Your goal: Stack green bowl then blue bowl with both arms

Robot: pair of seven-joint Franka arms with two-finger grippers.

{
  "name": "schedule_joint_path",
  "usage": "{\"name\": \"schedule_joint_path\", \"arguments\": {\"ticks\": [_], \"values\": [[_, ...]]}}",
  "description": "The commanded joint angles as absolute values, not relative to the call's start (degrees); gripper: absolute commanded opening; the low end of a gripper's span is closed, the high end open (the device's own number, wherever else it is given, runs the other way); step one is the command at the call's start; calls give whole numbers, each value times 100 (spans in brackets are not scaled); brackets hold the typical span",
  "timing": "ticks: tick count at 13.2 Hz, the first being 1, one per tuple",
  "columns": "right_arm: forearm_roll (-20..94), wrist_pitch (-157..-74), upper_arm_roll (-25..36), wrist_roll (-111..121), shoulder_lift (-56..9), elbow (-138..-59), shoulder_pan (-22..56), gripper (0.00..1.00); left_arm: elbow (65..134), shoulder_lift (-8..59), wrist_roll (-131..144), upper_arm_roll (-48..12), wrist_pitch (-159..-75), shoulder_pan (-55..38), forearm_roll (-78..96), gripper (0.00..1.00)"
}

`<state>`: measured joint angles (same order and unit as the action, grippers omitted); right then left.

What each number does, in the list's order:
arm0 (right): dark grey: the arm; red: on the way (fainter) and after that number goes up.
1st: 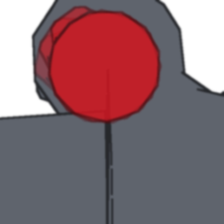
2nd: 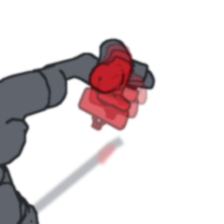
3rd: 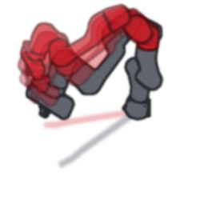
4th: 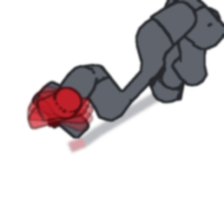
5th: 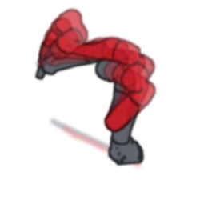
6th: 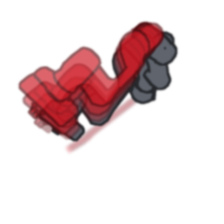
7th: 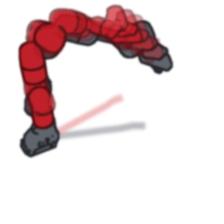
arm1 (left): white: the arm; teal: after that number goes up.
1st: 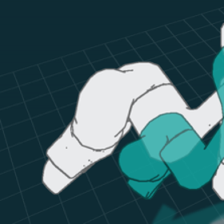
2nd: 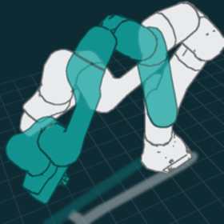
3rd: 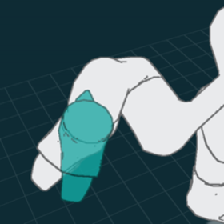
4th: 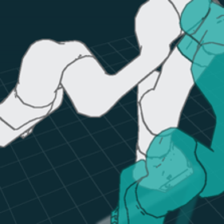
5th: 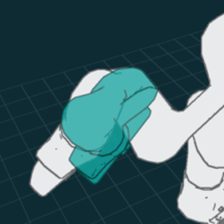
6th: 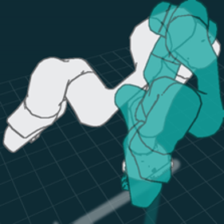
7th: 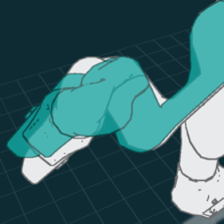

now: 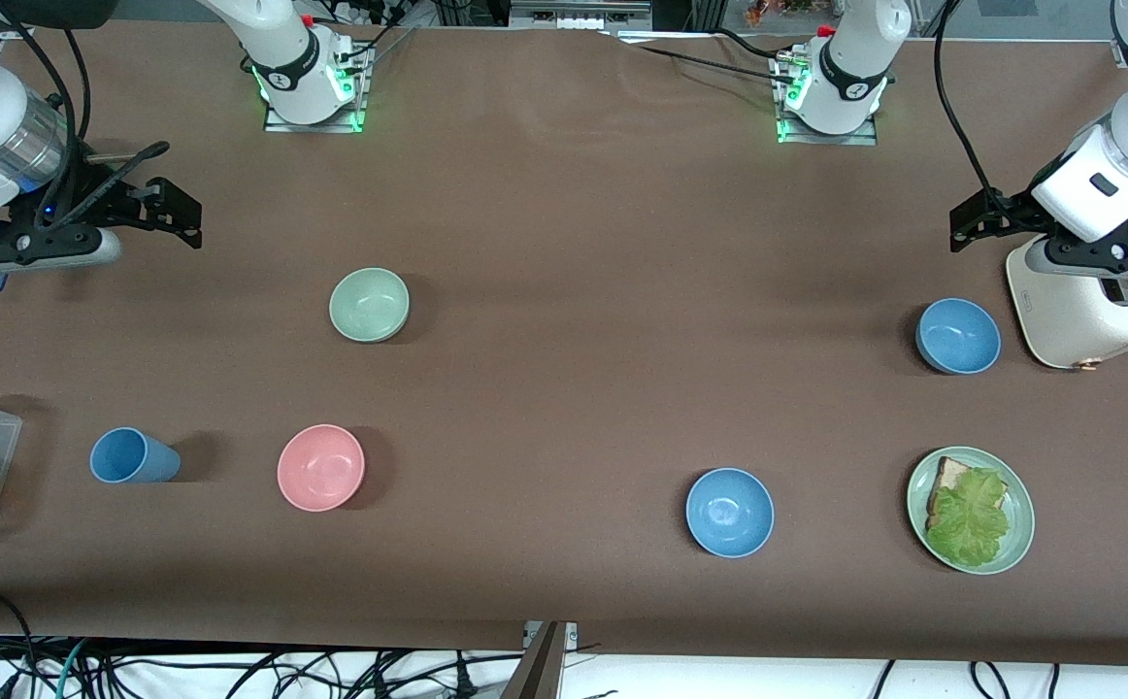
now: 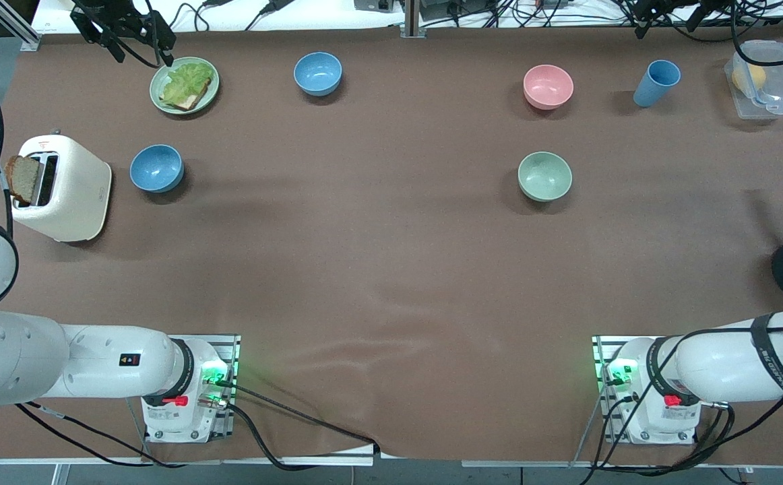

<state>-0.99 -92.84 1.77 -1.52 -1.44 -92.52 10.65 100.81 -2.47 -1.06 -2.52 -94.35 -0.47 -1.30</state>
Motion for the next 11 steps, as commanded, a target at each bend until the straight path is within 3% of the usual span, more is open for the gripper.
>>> {"name": "schedule_joint_path", "arguments": {"ticks": [1,11], "values": [[-184,-9141,79,-166,-88,-9298,958,100,9888,-202,-44,-272,-9308,-26,-211,100],[-255,-8886,167,-97,-141,-9097,949,100,9817,-132,-44,-281,-9299,-26,-202,100]]}}
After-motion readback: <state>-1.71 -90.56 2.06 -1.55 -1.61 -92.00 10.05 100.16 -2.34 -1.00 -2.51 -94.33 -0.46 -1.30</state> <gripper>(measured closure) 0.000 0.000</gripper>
